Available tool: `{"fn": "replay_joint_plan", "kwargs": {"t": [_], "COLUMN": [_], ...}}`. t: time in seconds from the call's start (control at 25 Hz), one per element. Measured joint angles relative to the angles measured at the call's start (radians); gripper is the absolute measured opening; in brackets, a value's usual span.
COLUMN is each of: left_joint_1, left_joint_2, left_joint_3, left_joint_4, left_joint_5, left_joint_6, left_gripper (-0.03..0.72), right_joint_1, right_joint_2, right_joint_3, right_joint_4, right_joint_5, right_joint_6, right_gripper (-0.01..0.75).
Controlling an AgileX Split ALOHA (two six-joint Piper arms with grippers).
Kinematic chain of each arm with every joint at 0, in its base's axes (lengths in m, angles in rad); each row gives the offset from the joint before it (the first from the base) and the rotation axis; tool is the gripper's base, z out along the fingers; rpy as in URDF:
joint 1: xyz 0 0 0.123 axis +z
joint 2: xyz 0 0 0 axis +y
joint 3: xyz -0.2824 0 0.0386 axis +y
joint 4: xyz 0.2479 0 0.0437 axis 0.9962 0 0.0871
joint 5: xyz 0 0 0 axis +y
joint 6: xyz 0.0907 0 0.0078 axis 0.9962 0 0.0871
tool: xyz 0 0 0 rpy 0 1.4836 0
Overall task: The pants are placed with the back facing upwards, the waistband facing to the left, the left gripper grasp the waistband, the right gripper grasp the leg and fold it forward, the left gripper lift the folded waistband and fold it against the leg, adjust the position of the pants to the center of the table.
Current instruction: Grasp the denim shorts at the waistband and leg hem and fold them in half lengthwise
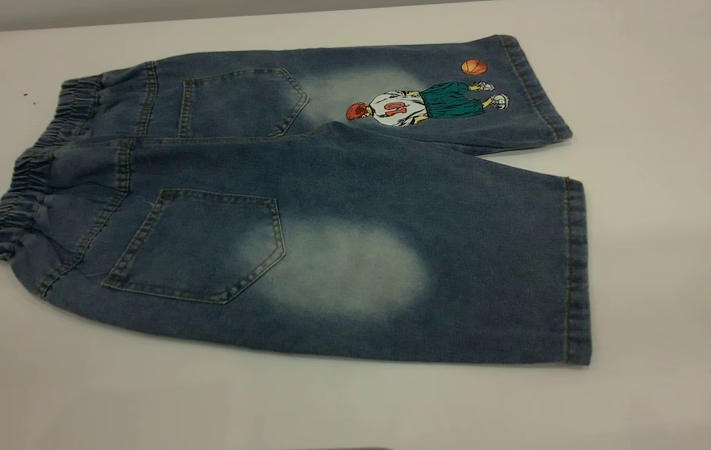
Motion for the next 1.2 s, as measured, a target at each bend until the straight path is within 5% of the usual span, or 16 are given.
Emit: {"fn": "replay_joint_plan", "kwargs": {"t": [1.2], "left_joint_1": [0.0], "left_joint_2": [0.0], "left_joint_3": [0.0], "left_joint_4": [-0.003], "left_joint_5": [0.0], "left_joint_6": [-0.009], "left_gripper": [0.57], "right_joint_1": [0.0], "right_joint_2": [0.0], "right_joint_3": [0.0], "right_joint_4": [0.024], "right_joint_5": [-0.001], "right_joint_6": [0.004], "right_gripper": [0.506]}}
